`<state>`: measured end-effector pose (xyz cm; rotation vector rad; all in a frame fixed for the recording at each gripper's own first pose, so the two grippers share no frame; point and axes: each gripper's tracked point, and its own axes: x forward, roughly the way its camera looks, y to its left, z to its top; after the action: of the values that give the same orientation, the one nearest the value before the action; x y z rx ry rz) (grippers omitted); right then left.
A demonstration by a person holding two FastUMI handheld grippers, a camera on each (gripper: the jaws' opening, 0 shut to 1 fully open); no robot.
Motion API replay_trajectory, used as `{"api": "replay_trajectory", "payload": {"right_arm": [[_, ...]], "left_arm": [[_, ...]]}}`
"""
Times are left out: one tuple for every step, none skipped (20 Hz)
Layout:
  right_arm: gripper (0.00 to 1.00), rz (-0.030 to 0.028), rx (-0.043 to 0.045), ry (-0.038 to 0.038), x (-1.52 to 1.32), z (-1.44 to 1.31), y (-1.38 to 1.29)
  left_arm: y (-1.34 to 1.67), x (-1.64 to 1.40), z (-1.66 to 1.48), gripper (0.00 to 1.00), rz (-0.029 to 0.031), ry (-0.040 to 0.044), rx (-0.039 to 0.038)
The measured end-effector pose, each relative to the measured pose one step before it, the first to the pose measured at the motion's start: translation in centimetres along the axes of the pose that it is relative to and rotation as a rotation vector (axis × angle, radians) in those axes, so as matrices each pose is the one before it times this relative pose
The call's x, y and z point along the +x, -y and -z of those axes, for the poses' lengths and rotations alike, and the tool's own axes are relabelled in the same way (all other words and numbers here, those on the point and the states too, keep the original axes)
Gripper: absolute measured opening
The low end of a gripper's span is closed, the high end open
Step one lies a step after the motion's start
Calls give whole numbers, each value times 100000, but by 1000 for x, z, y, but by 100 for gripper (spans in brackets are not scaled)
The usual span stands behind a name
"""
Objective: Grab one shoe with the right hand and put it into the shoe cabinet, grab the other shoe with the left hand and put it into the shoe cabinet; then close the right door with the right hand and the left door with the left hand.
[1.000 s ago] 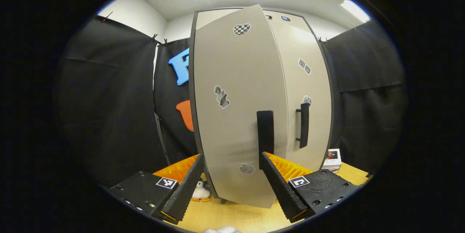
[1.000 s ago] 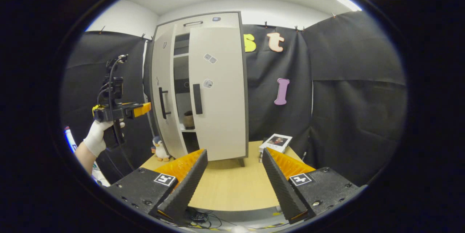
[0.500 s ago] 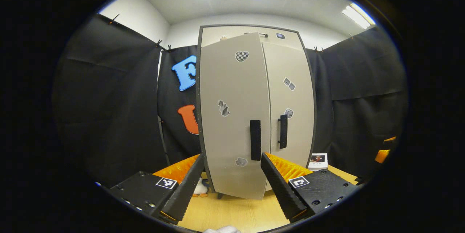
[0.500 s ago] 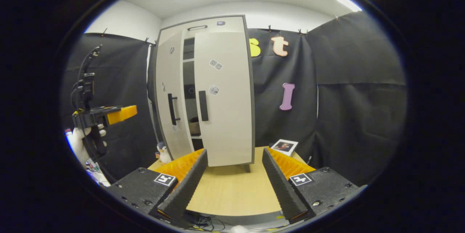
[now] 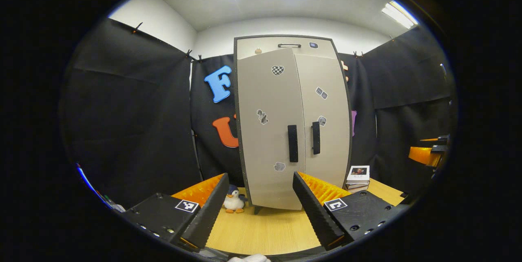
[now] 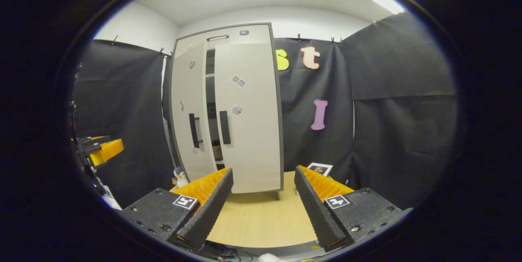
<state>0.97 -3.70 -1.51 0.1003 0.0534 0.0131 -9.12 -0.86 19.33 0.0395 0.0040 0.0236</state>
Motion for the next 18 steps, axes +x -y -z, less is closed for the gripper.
{"api": "replay_trajectory", "payload": {"right_arm": [[99,20,-207,-95,-38,35,-124],[99,55,16,119,-33,51,-142],[99,-166,-26,136,-57,11,-216],[99,-15,3,98,-121,-25,-29],[99,-336,-149,32,-57,73,-207],[99,-74,-417,-17,-105,95,-224],[99,-78,-450,38,-60,5,-96],[99,-6,-457,-121,-117,90,-146],[99,42,-132,91,-90,-27,-173],[99,-180,-112,108,-45,-63,-57],[99,-140,-31,286,-50,-99,-164],[99,-133,-173,-98,-31,-19,-122],[99,-194,-281,122,-57,-76,-144],[99,-123,-277,102,-142,2,-135],[99,-133,-418,-27,-59,-10,-77],[99,-39,-362,-18,-102,40,-50],[99,-26,-337,-69,-40,23,7],[99,42,-168,-157,-24,60,38]], "left_arm": [[-88,-725,451,96,-588,-667,-1029],[-81,-559,271,96,-271,-552,-917],[-109,-480,404,96,-473,-936,-618],[-274,-225,299,96,-404,-451,-422],[-95,-231,161,96,-23,-432,-468],[-168,-271,90,96,-83,-153,-306],[-177,-262,15,96,-672,612,-312],[-170,-9,-57,96,-114,388,28],[-53,-142,6,95,-304,76,158],[-5,-49,-45,95,193,259,-197],[70,-113,-124,96,470,383,-102],[-59,7,34,96,-42,5,164],[-71,70,-11,96,-162,57,135],[19,-61,62,96,128,73,-175],[190,20,-28,96,299,-51,-494],[91,-14,23,96,380,-368,-364],[-25,15,163,96,143,-215,-108],[89,-12,55,96,46,-13,-52]]}}
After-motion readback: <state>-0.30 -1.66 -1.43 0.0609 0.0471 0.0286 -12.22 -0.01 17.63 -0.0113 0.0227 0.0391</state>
